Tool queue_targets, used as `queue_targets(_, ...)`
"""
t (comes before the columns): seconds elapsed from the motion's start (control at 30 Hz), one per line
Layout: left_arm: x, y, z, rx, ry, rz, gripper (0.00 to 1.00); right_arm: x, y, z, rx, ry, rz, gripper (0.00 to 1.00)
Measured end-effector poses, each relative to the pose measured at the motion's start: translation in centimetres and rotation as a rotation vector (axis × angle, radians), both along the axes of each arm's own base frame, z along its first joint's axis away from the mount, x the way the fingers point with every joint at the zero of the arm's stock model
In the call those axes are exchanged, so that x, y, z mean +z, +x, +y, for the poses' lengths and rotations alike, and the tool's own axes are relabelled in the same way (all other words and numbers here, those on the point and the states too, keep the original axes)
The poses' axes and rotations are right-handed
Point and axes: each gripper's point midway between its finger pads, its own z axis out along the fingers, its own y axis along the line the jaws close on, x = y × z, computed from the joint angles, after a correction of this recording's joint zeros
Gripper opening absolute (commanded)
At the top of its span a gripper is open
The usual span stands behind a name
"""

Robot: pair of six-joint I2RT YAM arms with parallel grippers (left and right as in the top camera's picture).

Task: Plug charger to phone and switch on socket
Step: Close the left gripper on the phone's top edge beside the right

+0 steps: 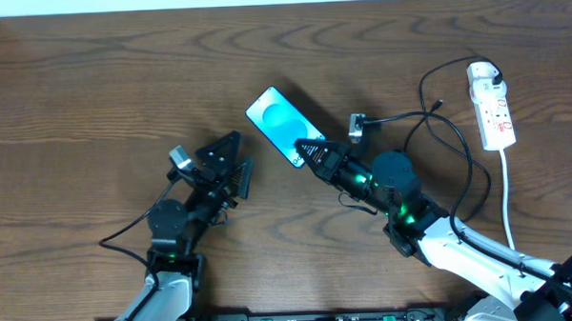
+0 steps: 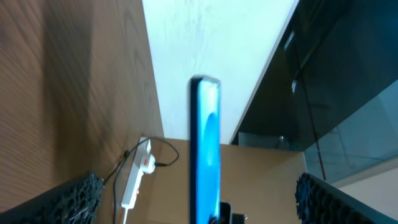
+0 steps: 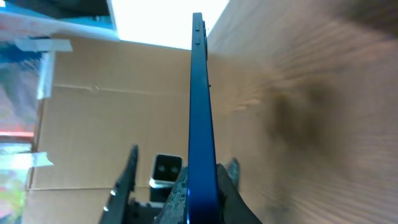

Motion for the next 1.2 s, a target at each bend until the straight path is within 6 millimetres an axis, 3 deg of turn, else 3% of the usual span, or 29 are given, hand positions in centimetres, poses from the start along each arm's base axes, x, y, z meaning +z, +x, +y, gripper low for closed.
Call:
queue_targets(0.3,0.1,0.4,-2.0,-0.008,0.011,0.001,0.94,0.4,-1.2,0.9,0.073,0.048,0.036,0.01)
queue_targets(0.47,2.2,1.7,-2.8,-0.024,0.046,-0.073,0.93,0.3,-1.9,1.5,0.11,0.049,0.047,0.01)
queue_targets(0.6,3.8,2.6,-3.6,-0.055,0.061,-0.122,0.8,0.3,-2.5,2.0,0.13,0.049,0.049,0.01)
queue_targets(0.7,3.5,2.8,-4.0,-0.077,0.078,-0.12,0.68,0.3,-2.7,2.2,0.14,0.05,0.051,0.01)
queue_targets(1.03,2.7,1.8,-5.4,-0.184,0.082,-0.106,0.58,0.3,-2.8,2.3,0.142,0.05,0.052,0.01)
queue_targets(1.2,2.7,1.1,-6.1,-0.24,0.083,-0.108,0.4,0.4,-2.8,2.3,0.142,0.052,0.05,0.01)
